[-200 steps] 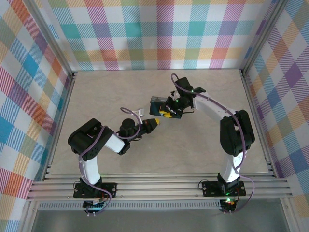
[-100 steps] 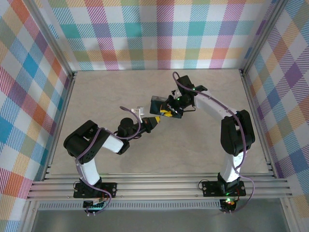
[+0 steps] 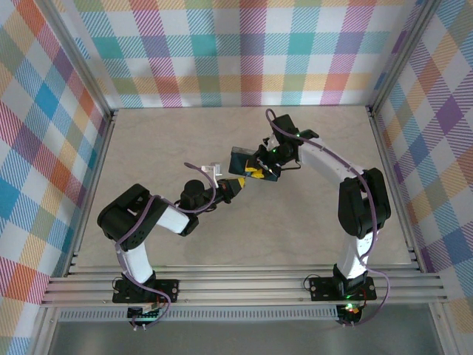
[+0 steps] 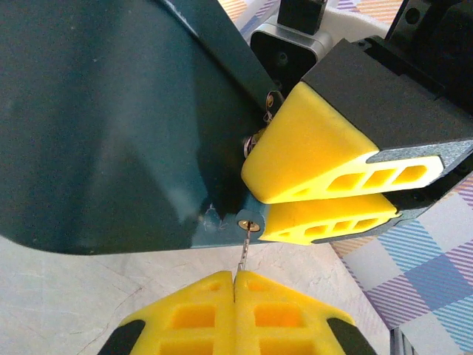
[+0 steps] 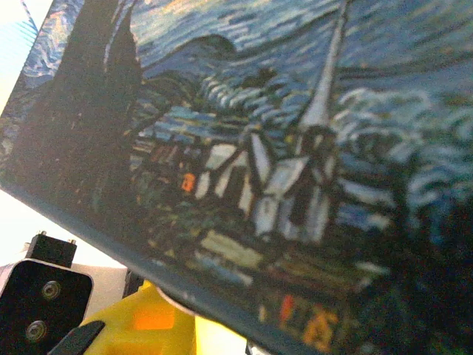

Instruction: Unlock a padlock with a key

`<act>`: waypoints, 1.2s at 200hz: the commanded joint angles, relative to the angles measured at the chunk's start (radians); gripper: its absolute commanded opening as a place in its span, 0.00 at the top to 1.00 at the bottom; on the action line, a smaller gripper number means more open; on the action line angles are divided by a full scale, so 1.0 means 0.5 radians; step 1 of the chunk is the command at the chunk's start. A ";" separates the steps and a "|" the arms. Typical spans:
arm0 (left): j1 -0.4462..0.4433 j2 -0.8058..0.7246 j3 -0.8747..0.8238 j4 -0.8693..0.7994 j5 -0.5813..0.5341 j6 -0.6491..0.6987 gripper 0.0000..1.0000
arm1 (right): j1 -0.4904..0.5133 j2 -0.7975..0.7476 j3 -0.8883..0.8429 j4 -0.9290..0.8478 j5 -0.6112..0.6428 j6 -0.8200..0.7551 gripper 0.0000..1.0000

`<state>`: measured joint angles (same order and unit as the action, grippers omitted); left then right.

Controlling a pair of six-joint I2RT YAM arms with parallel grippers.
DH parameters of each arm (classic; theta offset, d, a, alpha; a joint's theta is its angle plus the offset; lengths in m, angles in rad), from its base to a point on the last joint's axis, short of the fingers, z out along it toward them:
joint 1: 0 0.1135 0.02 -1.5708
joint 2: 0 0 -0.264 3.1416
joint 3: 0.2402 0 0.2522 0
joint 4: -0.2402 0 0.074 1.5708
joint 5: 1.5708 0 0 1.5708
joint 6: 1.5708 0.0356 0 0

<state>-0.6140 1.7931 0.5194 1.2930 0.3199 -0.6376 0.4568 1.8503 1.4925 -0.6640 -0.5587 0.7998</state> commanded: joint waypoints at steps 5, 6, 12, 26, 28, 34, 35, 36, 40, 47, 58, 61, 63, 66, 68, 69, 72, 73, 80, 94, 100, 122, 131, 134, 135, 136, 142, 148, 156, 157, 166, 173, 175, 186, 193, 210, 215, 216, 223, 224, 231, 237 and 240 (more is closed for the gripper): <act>-0.018 -0.011 0.050 0.106 -0.002 0.045 1.00 | -0.018 -0.027 0.077 -0.007 -0.088 -0.052 1.00; -0.020 -0.010 0.050 0.107 0.000 0.045 1.00 | -0.018 -0.026 0.077 -0.007 -0.088 -0.053 1.00; -0.020 -0.013 0.050 0.105 -0.004 0.044 1.00 | -0.016 -0.026 0.076 -0.011 -0.090 -0.056 1.00; -0.019 -0.020 0.046 0.106 -0.018 0.045 1.00 | -0.018 -0.027 0.079 -0.016 -0.091 -0.063 1.00; -0.020 -0.021 0.045 0.107 -0.019 0.043 1.00 | -0.018 -0.026 0.080 -0.016 -0.093 -0.063 1.00; -0.020 -0.021 0.047 0.108 -0.021 0.046 1.00 | -0.018 -0.025 0.080 -0.020 -0.097 -0.066 1.00; -0.020 -0.021 0.047 0.108 -0.022 0.047 1.00 | -0.018 -0.024 0.080 -0.023 -0.097 -0.067 1.00; -0.021 -0.021 0.047 0.108 -0.021 0.047 1.00 | -0.018 -0.025 0.080 -0.024 -0.096 -0.068 1.00; -0.020 -0.022 0.046 0.105 -0.023 0.045 1.00 | -0.020 -0.023 0.081 -0.025 -0.100 -0.069 1.00; -0.020 -0.025 0.050 0.106 -0.023 0.046 1.00 | -0.021 -0.024 0.079 -0.031 -0.103 -0.072 1.00; -0.020 -0.023 0.053 0.105 -0.020 0.047 1.00 | -0.021 -0.025 0.080 -0.035 -0.113 -0.075 1.00; -0.021 -0.022 0.055 0.105 -0.020 0.046 1.00 | -0.021 -0.025 0.078 -0.036 -0.118 -0.075 1.00; -0.021 -0.021 0.056 0.107 -0.020 0.045 1.00 | -0.020 -0.024 0.079 -0.037 -0.121 -0.075 1.00; -0.021 -0.019 0.056 0.105 -0.020 0.046 1.00 | -0.021 -0.021 0.080 -0.040 -0.125 -0.075 1.00; -0.021 -0.019 0.056 0.105 -0.020 0.047 1.00 | -0.021 -0.022 0.080 -0.039 -0.129 -0.075 1.00; -0.021 -0.019 0.058 0.106 -0.020 0.046 1.00 | -0.019 -0.022 0.080 -0.040 -0.130 -0.075 1.00; -0.020 -0.014 0.059 0.104 -0.018 0.048 1.00 | -0.021 -0.020 0.080 -0.038 -0.135 -0.075 1.00; -0.019 -0.015 0.061 0.103 -0.018 0.048 1.00 | -0.019 -0.021 0.080 -0.039 -0.136 -0.075 1.00; -0.020 -0.010 0.068 0.100 -0.012 0.048 1.00 | -0.022 -0.022 0.083 -0.042 -0.147 -0.072 1.00; -0.021 -0.001 0.085 0.087 0.003 0.050 1.00 | -0.021 -0.016 0.092 -0.049 -0.166 -0.068 1.00; -0.020 0.006 0.092 0.088 0.013 0.050 1.00 | -0.021 -0.013 0.099 -0.057 -0.173 -0.069 1.00; -0.022 0.013 0.121 0.060 0.032 0.066 1.00 | -0.022 0.002 0.137 -0.095 -0.199 -0.071 1.00; -0.024 0.001 0.146 0.018 0.036 0.086 1.00 | -0.022 0.010 0.151 -0.121 -0.208 -0.075 1.00; -0.026 -0.006 0.153 -0.001 0.038 0.097 1.00 | -0.021 0.013 0.159 -0.125 -0.211 -0.076 1.00; -0.026 -0.007 0.154 -0.005 0.038 0.100 1.00 | -0.021 0.012 0.159 -0.130 -0.211 -0.075 1.00; -0.027 -0.008 0.156 -0.012 0.038 0.102 1.00 | -0.021 0.013 0.159 -0.133 -0.213 -0.075 1.00; -0.029 -0.020 0.169 -0.050 0.042 0.130 1.00 | -0.019 0.019 0.168 -0.146 -0.217 -0.076 1.00; -0.035 -0.037 0.181 -0.086 0.039 0.155 1.00 | -0.021 0.020 0.174 -0.160 -0.223 -0.076 1.00; -0.037 -0.058 0.195 -0.129 0.035 0.185 1.00 | -0.021 0.025 0.180 -0.177 -0.226 -0.078 1.00; -0.036 -0.061 0.196 -0.136 0.035 0.190 1.00 | -0.019 0.026 0.182 -0.178 -0.226 -0.076 1.00; -0.042 -0.085 0.210 -0.193 0.035 0.218 1.00 | -0.021 0.029 0.186 -0.194 -0.224 -0.084 1.00; -0.044 -0.101 0.223 -0.232 0.034 0.239 1.00 | -0.019 0.031 0.190 -0.211 -0.223 -0.092 1.00; -0.044 -0.105 0.227 -0.243 0.033 0.245 1.00 | -0.020 0.032 0.190 -0.213 -0.221 -0.093 1.00; -0.048 -0.122 0.240 -0.283 0.027 0.274 1.00 | -0.021 0.038 0.198 -0.239 -0.220 -0.107 1.00; -0.054 -0.132 0.245 -0.311 0.021 0.290 1.00 | -0.019 0.041 0.202 -0.258 -0.216 -0.116 1.00; -0.062 -0.150 0.253 -0.356 0.004 0.324 1.00 | -0.021 0.053 0.210 -0.293 -0.220 -0.136 1.00; -0.063 -0.153 0.253 -0.366 -0.002 0.332 1.00 | -0.021 0.058 0.215 -0.301 -0.223 -0.141 1.00; -0.064 -0.153 0.253 -0.369 -0.003 0.336 1.00 | -0.021 0.058 0.215 -0.304 -0.223 -0.140 1.00; -0.069 -0.161 0.254 -0.381 -0.009 0.348 1.00 | -0.020 0.061 0.218 -0.316 -0.226 -0.148 1.00; -0.069 -0.160 0.254 -0.382 -0.010 0.348 1.00 | -0.020 0.064 0.219 -0.318 -0.228 -0.150 1.00; -0.074 -0.164 0.256 -0.393 -0.013 0.361 1.00 | -0.021 0.067 0.224 -0.330 -0.232 -0.154 1.00; -0.080 -0.169 0.258 -0.403 -0.022 0.371 1.00 | -0.019 0.071 0.227 -0.336 -0.234 -0.160 1.00; -0.084 -0.171 0.257 -0.409 -0.026 0.378 1.00 | -0.019 0.075 0.229 -0.340 -0.235 -0.161 1.00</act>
<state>-0.6289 1.7432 0.6067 1.0962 0.3202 -0.5037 0.4198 1.8774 1.5620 -0.7799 -0.5812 0.7578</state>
